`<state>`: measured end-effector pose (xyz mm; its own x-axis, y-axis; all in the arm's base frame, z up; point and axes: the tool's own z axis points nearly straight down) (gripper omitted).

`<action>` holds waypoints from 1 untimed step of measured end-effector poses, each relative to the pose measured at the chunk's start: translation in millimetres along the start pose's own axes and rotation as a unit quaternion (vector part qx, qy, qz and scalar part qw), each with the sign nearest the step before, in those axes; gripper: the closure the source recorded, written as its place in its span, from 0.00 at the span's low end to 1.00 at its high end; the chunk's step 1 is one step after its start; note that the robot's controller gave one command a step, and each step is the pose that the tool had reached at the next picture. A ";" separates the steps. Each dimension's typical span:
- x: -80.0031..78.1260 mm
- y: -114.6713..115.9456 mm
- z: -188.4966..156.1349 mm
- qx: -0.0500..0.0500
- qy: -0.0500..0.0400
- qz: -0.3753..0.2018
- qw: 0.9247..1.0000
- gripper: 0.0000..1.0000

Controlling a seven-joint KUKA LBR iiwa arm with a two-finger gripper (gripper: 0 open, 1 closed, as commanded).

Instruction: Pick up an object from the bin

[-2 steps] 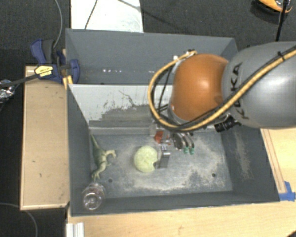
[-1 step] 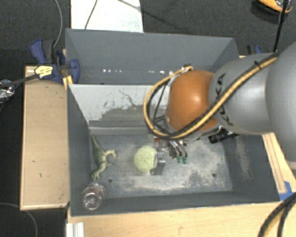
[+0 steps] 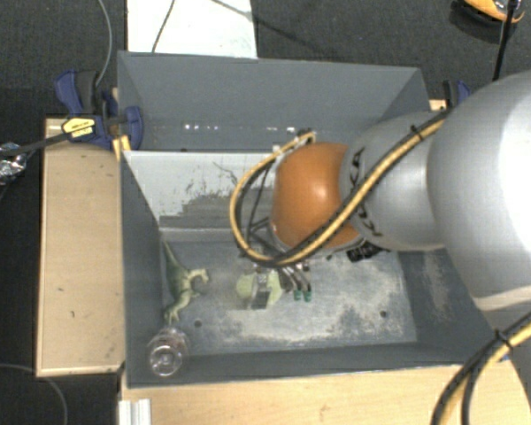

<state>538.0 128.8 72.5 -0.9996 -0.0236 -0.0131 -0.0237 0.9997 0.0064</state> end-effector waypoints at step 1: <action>0.0 0.0 0.0 0.000 0.000 0.000 1.000 1.00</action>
Offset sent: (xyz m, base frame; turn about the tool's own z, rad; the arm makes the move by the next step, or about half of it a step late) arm 0.0192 -0.0036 0.0920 -0.0256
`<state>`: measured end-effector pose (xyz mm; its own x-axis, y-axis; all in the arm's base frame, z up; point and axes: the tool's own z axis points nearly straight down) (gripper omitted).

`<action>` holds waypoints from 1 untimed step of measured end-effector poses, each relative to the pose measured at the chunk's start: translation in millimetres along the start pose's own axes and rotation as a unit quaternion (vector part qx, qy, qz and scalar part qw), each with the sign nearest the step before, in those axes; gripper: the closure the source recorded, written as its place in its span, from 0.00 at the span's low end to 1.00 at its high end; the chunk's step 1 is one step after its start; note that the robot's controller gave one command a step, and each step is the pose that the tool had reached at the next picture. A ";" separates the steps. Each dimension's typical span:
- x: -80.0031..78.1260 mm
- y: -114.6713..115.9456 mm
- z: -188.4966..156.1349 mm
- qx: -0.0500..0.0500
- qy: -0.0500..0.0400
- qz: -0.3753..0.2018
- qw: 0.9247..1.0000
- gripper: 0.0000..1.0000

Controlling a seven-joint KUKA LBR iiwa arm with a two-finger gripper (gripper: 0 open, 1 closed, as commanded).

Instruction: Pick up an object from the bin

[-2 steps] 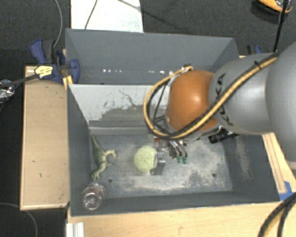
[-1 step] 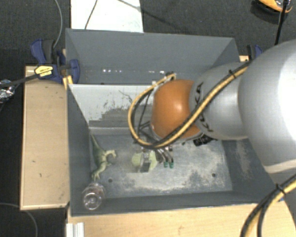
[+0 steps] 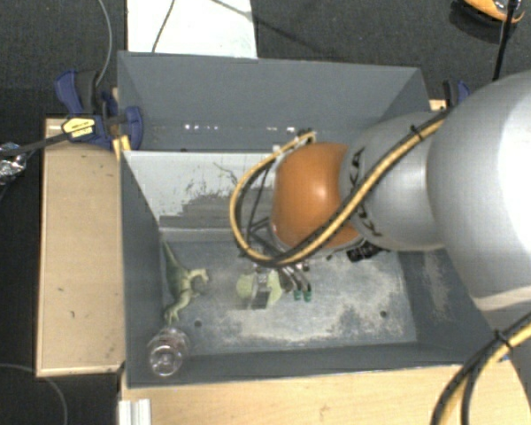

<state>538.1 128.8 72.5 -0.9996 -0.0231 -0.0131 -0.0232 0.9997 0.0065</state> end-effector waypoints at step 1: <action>-21.1 -3.4 -92.3 0.000 -0.001 -0.011 1.000 1.00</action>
Offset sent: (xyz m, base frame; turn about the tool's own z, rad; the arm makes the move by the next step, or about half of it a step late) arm 0.0000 0.0000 0.0000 0.0000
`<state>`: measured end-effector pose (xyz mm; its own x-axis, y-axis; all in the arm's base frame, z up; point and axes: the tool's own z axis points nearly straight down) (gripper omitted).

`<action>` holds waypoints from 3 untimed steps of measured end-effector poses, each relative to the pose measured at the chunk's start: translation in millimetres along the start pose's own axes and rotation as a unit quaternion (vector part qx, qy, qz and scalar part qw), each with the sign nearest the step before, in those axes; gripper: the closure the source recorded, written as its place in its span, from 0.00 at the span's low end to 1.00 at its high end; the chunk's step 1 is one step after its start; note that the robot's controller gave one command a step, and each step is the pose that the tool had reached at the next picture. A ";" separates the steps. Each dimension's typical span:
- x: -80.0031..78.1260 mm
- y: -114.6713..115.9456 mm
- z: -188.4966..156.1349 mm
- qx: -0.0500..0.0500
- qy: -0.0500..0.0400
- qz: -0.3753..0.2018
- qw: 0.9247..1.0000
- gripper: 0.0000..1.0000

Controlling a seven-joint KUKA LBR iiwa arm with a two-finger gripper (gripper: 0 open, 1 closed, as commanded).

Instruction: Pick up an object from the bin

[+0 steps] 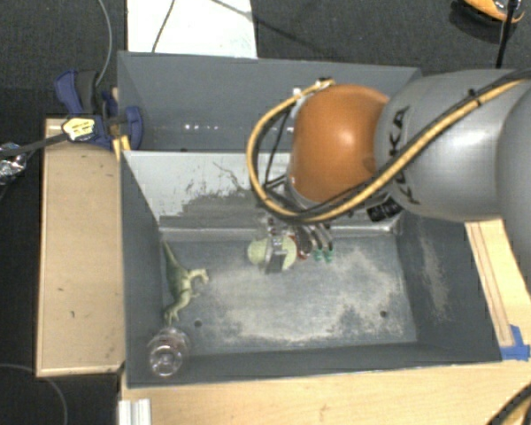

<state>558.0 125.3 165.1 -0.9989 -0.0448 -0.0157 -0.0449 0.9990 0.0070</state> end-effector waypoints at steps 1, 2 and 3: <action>0.0 0.0 0.0 0.000 0.000 0.002 1.000 1.00; 0.0 -0.1 0.0 0.000 0.000 0.004 1.000 1.00; 0.0 -0.1 0.0 0.000 0.000 0.005 1.000 1.00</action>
Offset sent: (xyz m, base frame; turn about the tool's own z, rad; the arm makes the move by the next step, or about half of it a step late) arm 0.0000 0.0000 0.0000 0.0000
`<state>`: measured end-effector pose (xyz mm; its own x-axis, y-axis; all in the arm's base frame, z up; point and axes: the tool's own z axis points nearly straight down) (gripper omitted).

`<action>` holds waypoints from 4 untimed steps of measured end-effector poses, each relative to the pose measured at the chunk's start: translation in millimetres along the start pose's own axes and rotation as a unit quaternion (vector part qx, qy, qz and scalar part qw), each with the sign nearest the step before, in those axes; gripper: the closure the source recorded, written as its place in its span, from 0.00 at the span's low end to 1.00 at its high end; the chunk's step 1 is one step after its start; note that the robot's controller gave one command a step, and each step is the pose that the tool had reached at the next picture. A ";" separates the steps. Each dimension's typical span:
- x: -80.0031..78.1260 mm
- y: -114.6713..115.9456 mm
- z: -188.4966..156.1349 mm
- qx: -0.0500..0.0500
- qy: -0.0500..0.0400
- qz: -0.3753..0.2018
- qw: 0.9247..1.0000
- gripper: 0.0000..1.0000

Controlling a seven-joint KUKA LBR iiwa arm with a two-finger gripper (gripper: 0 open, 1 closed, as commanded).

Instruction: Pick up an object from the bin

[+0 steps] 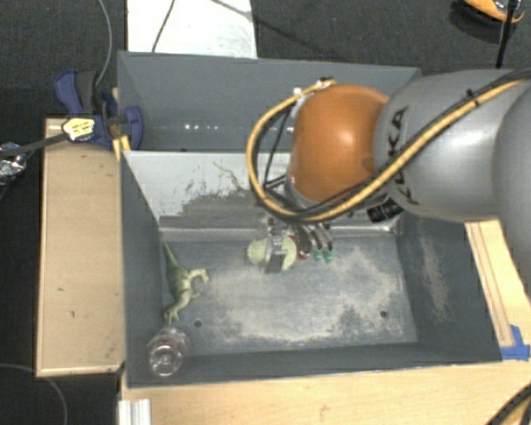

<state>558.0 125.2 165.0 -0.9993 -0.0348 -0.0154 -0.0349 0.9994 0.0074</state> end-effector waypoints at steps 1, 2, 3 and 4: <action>0.0 0.0 0.0 0.000 0.000 0.001 1.000 1.00; 0.0 0.0 0.0 0.000 0.000 0.002 1.000 1.00; 0.0 0.0 0.0 0.000 0.000 0.000 1.000 1.00; 0.0 0.0 0.0 0.000 0.000 0.001 1.000 1.00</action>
Offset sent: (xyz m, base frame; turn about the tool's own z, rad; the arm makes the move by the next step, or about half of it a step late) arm 0.0000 0.0000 0.0000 0.0000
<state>558.0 125.1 165.0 -0.9993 -0.0328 -0.0153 -0.0329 0.9994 0.0075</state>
